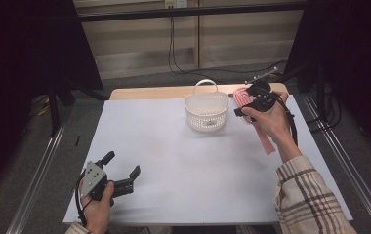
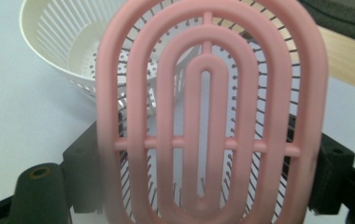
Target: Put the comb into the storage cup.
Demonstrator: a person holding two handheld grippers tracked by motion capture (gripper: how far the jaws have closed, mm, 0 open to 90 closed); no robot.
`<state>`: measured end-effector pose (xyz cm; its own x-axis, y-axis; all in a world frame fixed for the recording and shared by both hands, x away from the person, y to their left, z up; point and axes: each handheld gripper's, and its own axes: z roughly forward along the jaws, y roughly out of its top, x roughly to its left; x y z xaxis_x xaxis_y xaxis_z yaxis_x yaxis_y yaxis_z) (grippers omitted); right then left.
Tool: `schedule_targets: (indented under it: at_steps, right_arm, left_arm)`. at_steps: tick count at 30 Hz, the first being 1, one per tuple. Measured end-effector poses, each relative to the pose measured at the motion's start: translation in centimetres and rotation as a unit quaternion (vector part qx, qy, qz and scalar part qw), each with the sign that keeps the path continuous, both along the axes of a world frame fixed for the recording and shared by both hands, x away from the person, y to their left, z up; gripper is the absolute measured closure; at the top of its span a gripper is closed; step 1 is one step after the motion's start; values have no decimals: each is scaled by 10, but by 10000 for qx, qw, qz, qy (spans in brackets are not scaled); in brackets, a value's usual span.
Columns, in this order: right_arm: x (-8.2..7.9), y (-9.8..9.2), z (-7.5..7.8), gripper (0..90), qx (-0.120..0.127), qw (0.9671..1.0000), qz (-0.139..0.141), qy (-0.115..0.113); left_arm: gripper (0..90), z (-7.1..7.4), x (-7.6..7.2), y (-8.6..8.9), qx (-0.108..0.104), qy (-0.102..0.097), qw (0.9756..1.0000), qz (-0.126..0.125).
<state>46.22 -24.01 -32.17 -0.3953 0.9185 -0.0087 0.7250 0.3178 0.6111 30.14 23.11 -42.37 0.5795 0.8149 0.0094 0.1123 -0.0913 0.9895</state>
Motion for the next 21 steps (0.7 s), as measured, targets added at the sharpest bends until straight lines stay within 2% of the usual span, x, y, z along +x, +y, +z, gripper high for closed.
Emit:
schedule_targets:
  at_steps: [11, 15, 21]
  right_arm:
    - [-7, 0, 11, 195, 150, 9983, 148, -538]
    - [-10, 1, 15, 196, 186, 9954, 212, -918]
    - [-15, 3, 19, 196, 239, 9909, 282, -1296]
  left_arm:
    - [14, 0, 0, 0, -6, -12, 10000, 0]
    - [14, 0, 0, 0, -11, -18, 10000, -4]
    - [14, 0, 0, 1, -4, -14, 10000, -1]
